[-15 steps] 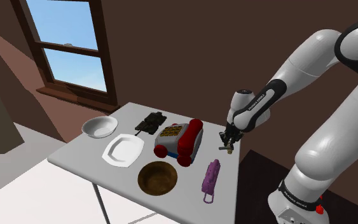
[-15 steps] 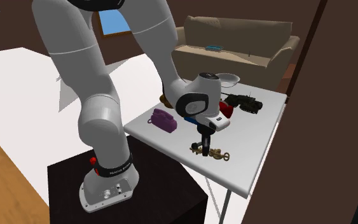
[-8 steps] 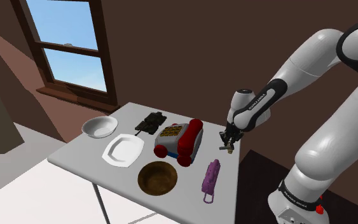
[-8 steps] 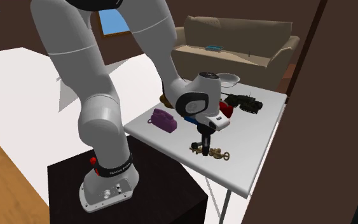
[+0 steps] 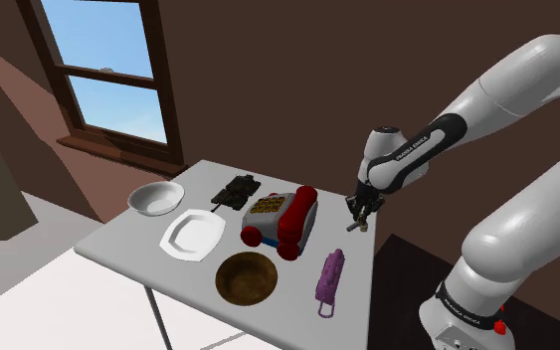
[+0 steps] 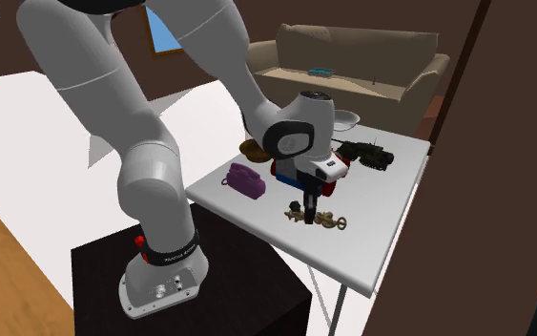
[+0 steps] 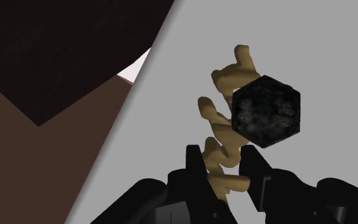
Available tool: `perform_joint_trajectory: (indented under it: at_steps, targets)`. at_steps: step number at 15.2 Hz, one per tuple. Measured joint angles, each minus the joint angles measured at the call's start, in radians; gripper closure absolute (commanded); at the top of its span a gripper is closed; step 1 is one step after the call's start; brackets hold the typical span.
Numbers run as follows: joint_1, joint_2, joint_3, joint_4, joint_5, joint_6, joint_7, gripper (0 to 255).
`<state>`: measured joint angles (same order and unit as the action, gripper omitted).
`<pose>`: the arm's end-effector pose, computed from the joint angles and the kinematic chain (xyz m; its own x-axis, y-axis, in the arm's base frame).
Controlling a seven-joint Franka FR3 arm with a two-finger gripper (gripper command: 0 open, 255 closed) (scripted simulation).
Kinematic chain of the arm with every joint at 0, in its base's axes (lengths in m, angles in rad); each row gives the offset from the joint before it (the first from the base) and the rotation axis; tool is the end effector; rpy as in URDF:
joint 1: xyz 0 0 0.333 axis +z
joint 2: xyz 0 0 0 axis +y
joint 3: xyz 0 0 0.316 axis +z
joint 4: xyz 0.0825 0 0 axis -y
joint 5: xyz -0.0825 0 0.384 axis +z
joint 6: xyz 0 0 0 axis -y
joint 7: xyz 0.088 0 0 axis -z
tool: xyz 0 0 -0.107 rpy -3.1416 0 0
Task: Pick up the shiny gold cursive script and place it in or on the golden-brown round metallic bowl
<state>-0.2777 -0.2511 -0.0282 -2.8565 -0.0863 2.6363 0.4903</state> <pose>0.3439 -0.1055 0.2673 0.7510 -0.6589 0.0436 -0.6600 -0.7510 0.0187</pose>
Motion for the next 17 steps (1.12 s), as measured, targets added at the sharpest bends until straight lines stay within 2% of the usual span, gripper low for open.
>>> perform_joint_trajectory:
  at_steps: [14, 17]
  targets:
    - [0.01, -0.203, 0.001, 0.063, 0.019, -0.266, -0.014, 255]
    - [0.047, -0.22, 0.047, 0.066, 0.045, -0.288, 0.043, 255]
